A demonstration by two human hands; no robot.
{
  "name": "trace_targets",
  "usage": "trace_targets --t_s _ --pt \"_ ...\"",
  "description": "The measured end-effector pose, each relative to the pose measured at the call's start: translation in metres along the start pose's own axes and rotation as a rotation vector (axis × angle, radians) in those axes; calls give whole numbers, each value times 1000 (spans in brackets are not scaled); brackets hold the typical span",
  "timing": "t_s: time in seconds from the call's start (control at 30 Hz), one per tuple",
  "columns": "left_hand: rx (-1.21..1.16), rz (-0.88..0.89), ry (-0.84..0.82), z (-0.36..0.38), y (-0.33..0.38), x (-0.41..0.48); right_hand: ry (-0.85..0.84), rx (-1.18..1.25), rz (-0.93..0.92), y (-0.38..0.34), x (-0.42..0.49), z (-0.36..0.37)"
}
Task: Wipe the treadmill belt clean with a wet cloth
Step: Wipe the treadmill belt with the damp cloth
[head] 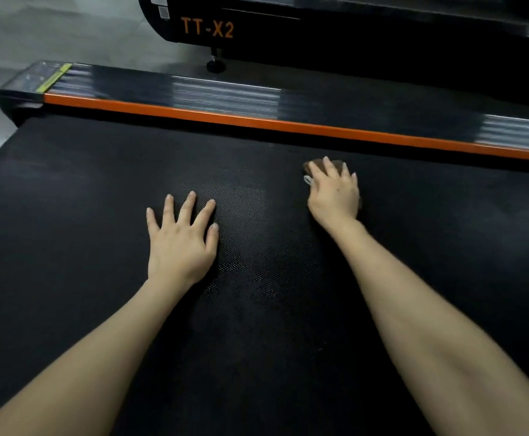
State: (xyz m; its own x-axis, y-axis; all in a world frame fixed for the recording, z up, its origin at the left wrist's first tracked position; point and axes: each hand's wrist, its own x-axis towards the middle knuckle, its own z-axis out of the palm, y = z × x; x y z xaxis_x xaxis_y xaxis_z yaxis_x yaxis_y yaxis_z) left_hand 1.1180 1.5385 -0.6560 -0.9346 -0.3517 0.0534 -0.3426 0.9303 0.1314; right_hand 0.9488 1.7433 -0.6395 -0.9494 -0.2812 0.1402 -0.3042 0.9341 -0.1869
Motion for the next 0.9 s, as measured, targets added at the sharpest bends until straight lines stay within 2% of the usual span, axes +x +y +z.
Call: trace_targets --t_s 0.03,0.07,0.13,0.2,0.27,0.3,0.37,0.43,0.47,0.5,0.57,0.63,0.7,0.77,0.9 --pt "2 1 0 0 0 0 18 -7 -13 -17 -4 6" --pt "4 3 -2 1 0 0 28 6 -112 -33 -14 11" --pt "10 5 3 2 -1 0 6 62 -417 -52 -42 18" --pt "16 8 3 2 -2 0 -76 102 -658 -42 -53 13" --pt "12 8 3 2 -2 0 -65 52 -743 -17 -34 8" --pt "7 6 8 2 -2 0 -29 29 -667 -3 -18 7" --pt "1 5 21 3 -1 0 10 31 -328 17 13 2" --pt "-4 9 26 3 0 0 28 29 -20 8 24 5" --pt "-1 9 21 3 0 0 39 7 18 -10 21 10" --pt "3 7 16 2 0 0 61 3 -28 -31 16 16" --pt "8 7 19 2 -1 0 75 53 -287 -72 -2 25" --pt "6 11 25 1 -2 0 -44 87 -538 -87 -13 26" --pt "-1 17 26 1 -3 -1 -101 87 -637 -69 -4 17" --pt "-13 20 34 1 -4 -1 -18 54 -538 -35 13 14" --pt "-18 14 37 2 -1 -1 46 -29 102 19 49 7"
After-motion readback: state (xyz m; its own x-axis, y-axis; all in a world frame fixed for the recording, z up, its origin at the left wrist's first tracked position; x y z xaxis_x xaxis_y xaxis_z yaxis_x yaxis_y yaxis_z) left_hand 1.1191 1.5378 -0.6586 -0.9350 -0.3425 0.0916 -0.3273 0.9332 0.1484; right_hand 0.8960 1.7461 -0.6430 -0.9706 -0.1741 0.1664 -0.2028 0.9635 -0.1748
